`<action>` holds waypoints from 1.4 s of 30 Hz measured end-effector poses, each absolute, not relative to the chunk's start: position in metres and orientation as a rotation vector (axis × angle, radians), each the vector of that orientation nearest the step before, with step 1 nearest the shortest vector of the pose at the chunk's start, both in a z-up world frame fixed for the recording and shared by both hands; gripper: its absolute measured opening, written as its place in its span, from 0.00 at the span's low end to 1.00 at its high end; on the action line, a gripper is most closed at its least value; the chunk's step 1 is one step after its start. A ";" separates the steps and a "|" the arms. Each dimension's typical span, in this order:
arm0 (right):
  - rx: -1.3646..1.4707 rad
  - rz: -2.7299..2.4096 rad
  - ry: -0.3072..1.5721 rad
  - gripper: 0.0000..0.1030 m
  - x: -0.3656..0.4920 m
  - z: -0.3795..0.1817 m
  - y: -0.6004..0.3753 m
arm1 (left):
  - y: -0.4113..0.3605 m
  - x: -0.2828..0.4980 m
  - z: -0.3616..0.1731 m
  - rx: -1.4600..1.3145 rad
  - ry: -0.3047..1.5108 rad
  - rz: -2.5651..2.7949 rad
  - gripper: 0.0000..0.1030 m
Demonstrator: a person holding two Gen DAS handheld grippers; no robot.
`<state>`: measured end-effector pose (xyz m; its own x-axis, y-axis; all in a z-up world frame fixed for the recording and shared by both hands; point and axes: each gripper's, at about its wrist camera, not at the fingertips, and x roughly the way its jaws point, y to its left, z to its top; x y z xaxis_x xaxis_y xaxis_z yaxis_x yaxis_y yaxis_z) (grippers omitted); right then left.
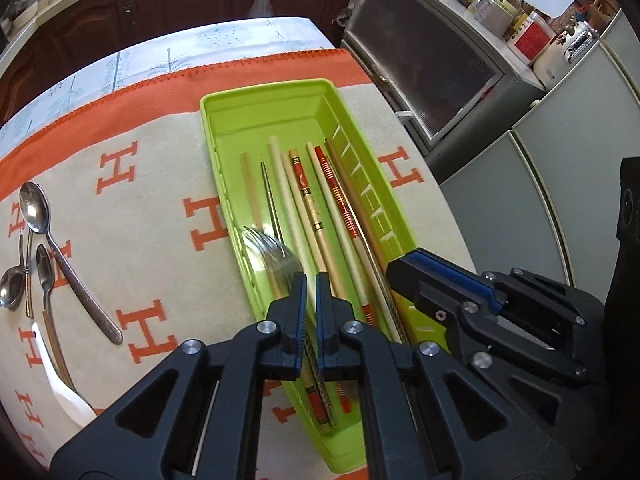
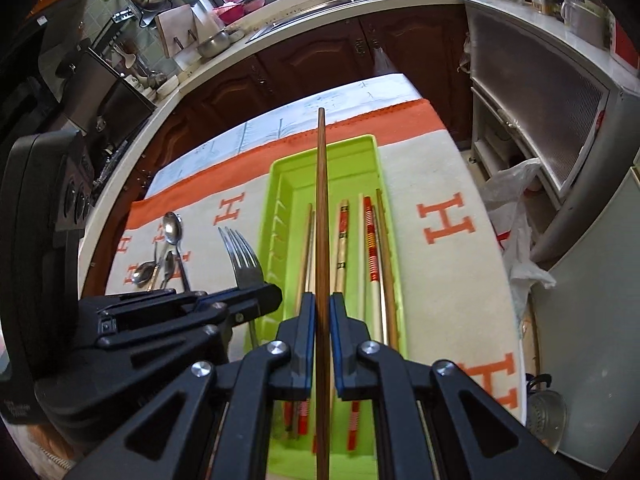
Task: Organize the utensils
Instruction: 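Carry the fork and chopstick into the green tray and open both tools, then move both open tools back over the remaining spoons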
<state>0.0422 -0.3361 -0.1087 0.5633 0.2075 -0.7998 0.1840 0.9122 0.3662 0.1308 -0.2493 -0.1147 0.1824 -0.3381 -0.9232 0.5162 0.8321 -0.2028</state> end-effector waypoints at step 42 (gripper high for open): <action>0.403 0.054 1.040 0.10 0.018 -0.116 -0.291 | -0.090 0.090 -0.105 0.100 1.116 -0.300 0.33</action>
<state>0.0180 -0.2915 -0.1162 0.5115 0.2324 -0.8273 0.1451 0.9256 0.3497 0.0902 -0.0900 -0.1051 0.4040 -0.1874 -0.8954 0.2873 0.9552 -0.0702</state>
